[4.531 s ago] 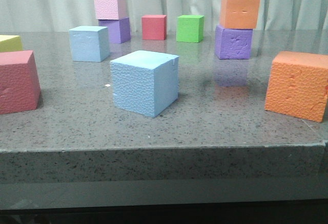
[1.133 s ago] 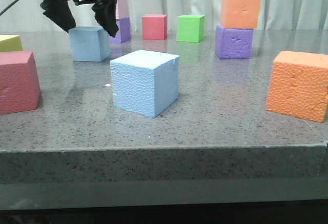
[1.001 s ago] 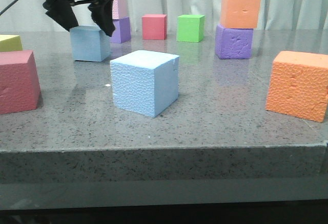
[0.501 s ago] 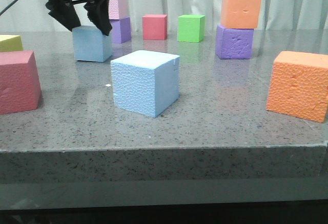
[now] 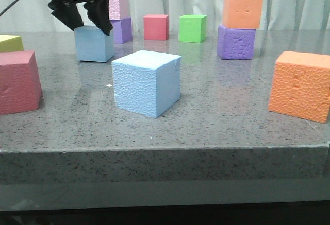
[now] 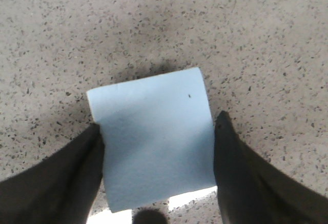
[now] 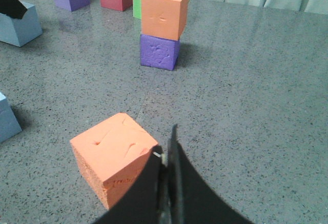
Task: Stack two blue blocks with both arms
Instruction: 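Close the left gripper on the light-blue cube and lift it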
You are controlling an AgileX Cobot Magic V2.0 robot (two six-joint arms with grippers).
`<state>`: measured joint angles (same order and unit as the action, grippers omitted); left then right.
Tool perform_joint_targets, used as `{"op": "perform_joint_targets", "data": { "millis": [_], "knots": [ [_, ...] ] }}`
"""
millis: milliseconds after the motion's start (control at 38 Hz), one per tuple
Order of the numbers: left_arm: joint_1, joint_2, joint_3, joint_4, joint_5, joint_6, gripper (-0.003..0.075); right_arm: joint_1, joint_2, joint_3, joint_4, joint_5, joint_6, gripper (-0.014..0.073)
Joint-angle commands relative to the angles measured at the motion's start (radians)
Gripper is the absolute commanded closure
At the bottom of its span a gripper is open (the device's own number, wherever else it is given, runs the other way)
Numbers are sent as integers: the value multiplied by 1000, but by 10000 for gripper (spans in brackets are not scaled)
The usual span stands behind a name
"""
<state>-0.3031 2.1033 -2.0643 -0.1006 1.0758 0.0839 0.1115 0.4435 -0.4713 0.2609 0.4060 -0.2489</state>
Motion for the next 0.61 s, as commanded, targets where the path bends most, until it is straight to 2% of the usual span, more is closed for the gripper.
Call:
{"op": "perform_joint_targets", "data": {
  "millis": [0,422,580],
  "knots": [
    [-3,-72,-53,-26,-28,-9,367,-5,5,-28,-4,-85,-4,664],
    [-3,-78,-241,-58,198,-9,367,-5,5,-28,-4,-85,-4,664],
    [-10,-125,-248,-65,198,-9,367,-5,5,-28,-4,-85,-4,664]
  ]
}}
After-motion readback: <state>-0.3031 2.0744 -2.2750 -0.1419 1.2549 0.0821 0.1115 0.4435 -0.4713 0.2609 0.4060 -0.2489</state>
